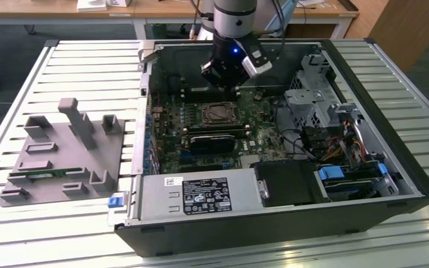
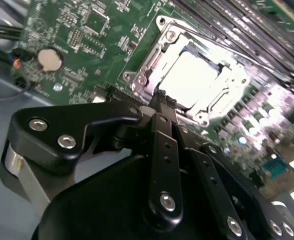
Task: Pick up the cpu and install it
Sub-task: 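Install the second cpu locking lever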
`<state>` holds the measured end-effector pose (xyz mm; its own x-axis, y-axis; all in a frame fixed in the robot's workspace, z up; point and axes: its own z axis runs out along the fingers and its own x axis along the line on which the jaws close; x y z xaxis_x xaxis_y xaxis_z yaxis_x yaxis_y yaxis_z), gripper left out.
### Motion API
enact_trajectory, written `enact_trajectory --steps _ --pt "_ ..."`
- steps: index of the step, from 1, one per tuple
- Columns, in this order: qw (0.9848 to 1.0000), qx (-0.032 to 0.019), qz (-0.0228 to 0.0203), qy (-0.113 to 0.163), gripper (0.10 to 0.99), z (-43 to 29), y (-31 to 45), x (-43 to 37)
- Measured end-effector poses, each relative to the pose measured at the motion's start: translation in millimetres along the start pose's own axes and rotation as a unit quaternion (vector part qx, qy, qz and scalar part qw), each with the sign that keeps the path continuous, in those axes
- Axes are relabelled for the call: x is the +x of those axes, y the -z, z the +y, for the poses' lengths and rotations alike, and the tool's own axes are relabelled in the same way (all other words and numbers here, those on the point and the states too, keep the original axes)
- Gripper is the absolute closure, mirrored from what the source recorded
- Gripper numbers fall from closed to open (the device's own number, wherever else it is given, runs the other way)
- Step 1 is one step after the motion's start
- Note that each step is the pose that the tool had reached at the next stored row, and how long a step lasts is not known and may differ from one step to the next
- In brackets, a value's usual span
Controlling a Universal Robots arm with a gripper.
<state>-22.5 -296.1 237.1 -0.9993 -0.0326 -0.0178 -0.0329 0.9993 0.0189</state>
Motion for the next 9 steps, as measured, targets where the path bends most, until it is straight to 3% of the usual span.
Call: enact_trajectory --steps 4,9 --pt "1.0000 0.0001 0.0000 0.000 0.980 -0.9 2.5 0.0" --pt "1.0000 0.0002 -0.0001 -0.001 0.980 -10.8 2.5 0.4"
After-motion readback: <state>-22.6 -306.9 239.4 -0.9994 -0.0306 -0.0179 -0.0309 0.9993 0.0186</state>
